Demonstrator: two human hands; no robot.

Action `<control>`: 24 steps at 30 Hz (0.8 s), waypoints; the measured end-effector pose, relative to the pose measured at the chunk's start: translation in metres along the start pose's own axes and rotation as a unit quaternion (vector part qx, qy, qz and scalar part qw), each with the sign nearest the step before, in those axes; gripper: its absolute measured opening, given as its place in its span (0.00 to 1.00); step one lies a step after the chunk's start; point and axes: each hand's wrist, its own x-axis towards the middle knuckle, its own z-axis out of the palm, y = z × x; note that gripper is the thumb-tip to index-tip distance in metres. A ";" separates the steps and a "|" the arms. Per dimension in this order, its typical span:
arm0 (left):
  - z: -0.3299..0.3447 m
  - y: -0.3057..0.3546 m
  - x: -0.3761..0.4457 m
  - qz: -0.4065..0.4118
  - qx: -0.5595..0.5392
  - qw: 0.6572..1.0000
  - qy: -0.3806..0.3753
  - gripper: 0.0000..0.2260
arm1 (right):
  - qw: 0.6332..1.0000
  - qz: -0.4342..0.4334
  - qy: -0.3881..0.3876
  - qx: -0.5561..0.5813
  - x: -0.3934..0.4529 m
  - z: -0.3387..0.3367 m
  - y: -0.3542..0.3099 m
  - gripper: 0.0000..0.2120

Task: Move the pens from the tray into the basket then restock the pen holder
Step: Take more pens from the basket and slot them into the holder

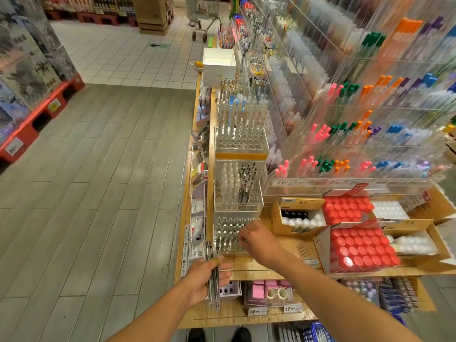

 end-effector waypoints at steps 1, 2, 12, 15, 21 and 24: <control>0.001 0.000 0.000 0.000 0.002 1.000 -0.004 0.11 | 1.000 -0.001 -0.002 -0.010 0.001 0.003 0.000 0.07; 0.001 0.001 -0.001 0.002 0.003 1.000 -0.008 0.11 | 1.000 0.009 -0.006 -0.014 0.002 0.005 0.000 0.08; 0.006 0.006 -0.005 0.023 -0.019 0.999 -0.030 0.17 | 0.996 0.034 -0.013 -0.086 0.002 0.003 -0.007 0.05; 0.007 0.005 -0.004 0.028 -0.024 0.999 -0.032 0.17 | 0.995 0.034 -0.025 -0.089 0.005 0.000 -0.009 0.07; 0.008 0.005 -0.001 0.041 -0.004 0.998 -0.053 0.16 | 0.966 0.177 -0.042 0.181 0.007 -0.017 -0.019 0.11; 0.011 0.005 0.000 0.049 0.005 0.996 -0.072 0.16 | 0.931 0.219 -0.093 0.277 0.011 -0.021 -0.023 0.10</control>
